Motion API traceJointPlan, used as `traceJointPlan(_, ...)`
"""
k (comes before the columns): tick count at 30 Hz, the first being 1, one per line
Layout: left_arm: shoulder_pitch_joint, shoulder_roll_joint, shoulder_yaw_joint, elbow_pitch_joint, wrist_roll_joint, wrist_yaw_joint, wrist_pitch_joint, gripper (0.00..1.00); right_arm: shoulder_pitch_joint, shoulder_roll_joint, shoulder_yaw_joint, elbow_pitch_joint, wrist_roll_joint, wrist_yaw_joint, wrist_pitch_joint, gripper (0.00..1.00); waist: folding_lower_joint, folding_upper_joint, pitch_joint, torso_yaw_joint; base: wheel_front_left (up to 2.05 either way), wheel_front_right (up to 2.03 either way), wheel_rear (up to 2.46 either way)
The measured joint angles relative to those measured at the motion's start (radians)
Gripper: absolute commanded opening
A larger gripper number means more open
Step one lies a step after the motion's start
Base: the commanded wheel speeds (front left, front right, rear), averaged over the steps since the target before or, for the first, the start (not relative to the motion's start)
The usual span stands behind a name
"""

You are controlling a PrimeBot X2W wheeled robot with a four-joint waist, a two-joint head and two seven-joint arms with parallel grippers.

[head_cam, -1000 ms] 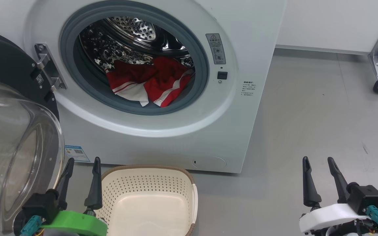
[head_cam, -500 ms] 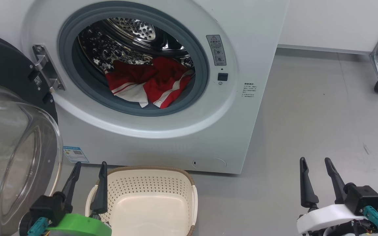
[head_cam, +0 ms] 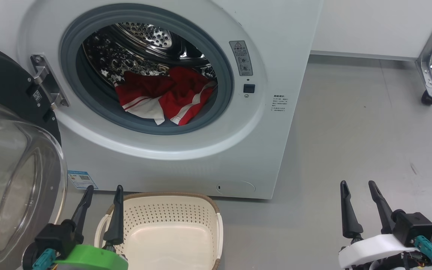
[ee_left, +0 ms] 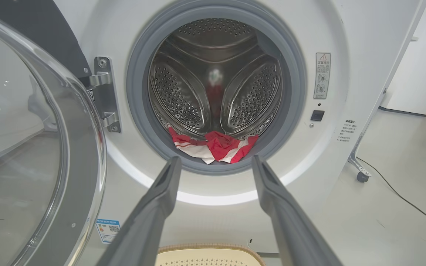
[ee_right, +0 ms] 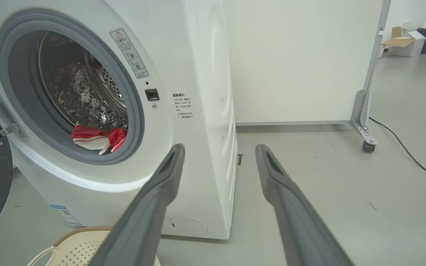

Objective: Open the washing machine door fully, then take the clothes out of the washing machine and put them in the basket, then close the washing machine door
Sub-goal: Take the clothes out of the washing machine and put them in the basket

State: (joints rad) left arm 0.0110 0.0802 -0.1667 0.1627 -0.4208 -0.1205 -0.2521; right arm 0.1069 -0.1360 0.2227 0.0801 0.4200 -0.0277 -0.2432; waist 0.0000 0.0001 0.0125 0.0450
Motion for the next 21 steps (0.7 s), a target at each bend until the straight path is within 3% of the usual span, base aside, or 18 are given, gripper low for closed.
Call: traceJointPlan(21, 0.0, 0.029, 0.019, -0.036, 0.0, -0.001, 0.0, 1.0, -0.005, 0.003, 0.009, -0.026, 0.0, -0.001, 0.001, 1.0, 0.0, 0.0, 0.082, -0.023, 0.0, 0.0, 0.0)
